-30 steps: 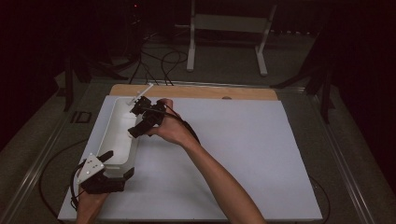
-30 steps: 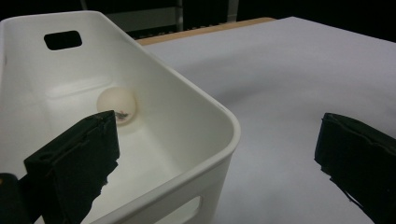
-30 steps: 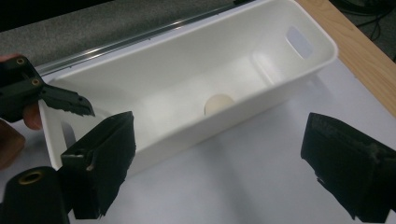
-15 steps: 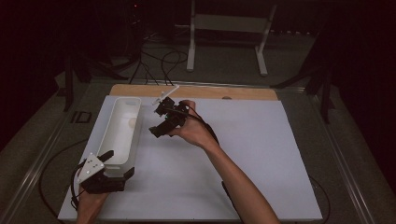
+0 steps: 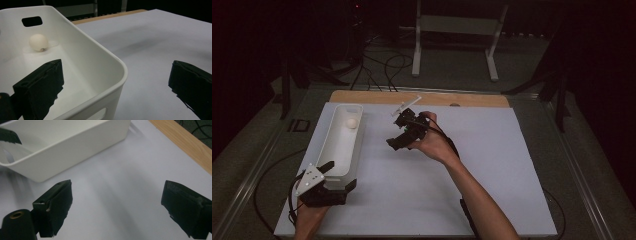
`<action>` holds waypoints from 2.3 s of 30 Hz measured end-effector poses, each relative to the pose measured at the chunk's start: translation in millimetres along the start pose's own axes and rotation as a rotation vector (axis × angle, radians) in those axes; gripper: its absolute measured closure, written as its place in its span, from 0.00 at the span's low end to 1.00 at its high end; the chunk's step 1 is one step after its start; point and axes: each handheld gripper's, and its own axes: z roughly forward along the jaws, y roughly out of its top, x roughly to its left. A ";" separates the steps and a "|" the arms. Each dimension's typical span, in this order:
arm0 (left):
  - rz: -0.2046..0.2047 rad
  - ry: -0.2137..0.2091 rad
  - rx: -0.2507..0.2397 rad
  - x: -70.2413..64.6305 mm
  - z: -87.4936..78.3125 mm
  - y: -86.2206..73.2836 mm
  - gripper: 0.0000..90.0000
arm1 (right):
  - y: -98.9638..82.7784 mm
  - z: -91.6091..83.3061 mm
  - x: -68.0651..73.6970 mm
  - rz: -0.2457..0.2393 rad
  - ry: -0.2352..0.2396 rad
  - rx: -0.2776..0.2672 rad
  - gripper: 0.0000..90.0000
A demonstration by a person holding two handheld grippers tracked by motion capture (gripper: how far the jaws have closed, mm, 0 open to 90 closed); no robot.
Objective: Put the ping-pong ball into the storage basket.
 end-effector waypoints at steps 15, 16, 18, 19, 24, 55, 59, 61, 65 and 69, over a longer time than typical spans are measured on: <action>0.002 0.002 0.003 -0.4 0.9 0.2 0.01 | -42.7 -20.5 -18.5 0.044 -0.034 -0.002 0.11; 0.001 0.001 0.002 -0.7 1.1 0.2 0.01 | -44.4 -21.1 -19.3 0.044 -0.036 -0.006 0.11; 0.003 0.001 0.004 -0.8 1.1 0.2 0.01 | -48.4 -22.8 -20.3 0.052 -0.042 -0.008 0.11; 0.003 -0.001 0.003 -1.1 1.5 0.3 0.01 | -54.6 -25.8 -21.9 0.054 -0.052 -0.009 0.11; 0.003 -0.001 0.003 -1.2 1.6 0.4 0.01 | -66.7 -33.9 -24.5 0.063 -0.064 -0.017 0.11; -0.026 0.015 -0.017 1.9 2.9 2.2 0.01 | -211.9 -95.0 -17.3 0.153 -0.161 -0.246 0.10; -0.033 0.022 -0.020 3.0 3.6 2.7 0.01 | -229.9 -104.3 -16.7 0.169 -0.183 -0.345 0.10; -0.035 0.024 -0.022 3.2 3.6 2.8 0.01 | -231.9 -105.3 -16.9 0.171 -0.185 -0.357 0.10; -0.034 0.026 -0.024 3.1 3.8 2.9 0.01 | -253.0 -114.4 -15.2 0.164 -0.214 -0.450 0.10; -0.036 0.027 -0.026 2.5 3.5 3.2 0.01 | -264.6 -118.9 -11.3 0.156 -0.219 -0.494 0.10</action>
